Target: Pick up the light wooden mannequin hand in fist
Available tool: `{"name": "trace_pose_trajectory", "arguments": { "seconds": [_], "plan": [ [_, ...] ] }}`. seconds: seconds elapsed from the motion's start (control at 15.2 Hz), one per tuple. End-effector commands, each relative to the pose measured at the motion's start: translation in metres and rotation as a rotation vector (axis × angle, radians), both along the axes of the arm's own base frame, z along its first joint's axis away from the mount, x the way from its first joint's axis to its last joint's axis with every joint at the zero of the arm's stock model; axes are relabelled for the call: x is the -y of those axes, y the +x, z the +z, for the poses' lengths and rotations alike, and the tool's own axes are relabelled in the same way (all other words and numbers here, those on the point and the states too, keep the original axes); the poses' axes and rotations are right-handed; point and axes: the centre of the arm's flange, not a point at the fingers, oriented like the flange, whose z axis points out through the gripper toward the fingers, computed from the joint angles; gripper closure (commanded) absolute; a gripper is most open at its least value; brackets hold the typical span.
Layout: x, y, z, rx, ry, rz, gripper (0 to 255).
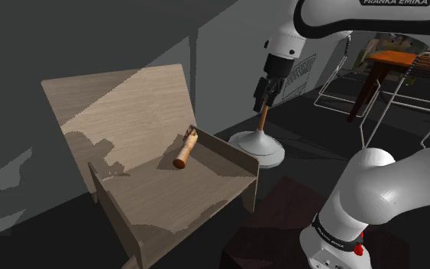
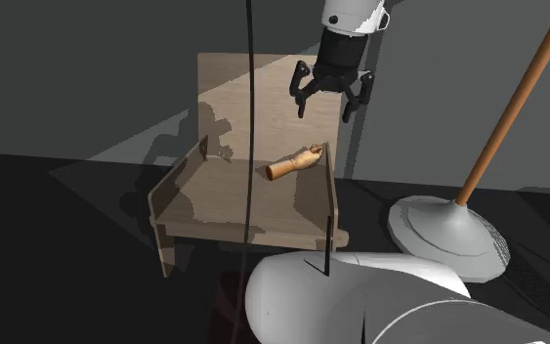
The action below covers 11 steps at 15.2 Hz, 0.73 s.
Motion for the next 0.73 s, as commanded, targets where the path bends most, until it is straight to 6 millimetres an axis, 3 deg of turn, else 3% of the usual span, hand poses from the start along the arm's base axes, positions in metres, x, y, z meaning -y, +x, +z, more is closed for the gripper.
{"name": "trace_pose_trajectory", "arguments": {
  "seconds": [0.0, 0.66],
  "plan": [
    [0.0, 0.0, 0.0, 0.0, 0.0, 0.0, 0],
    [-0.048, 0.069, -0.094, 0.064, -0.002, -0.288, 0]
  ]
}}
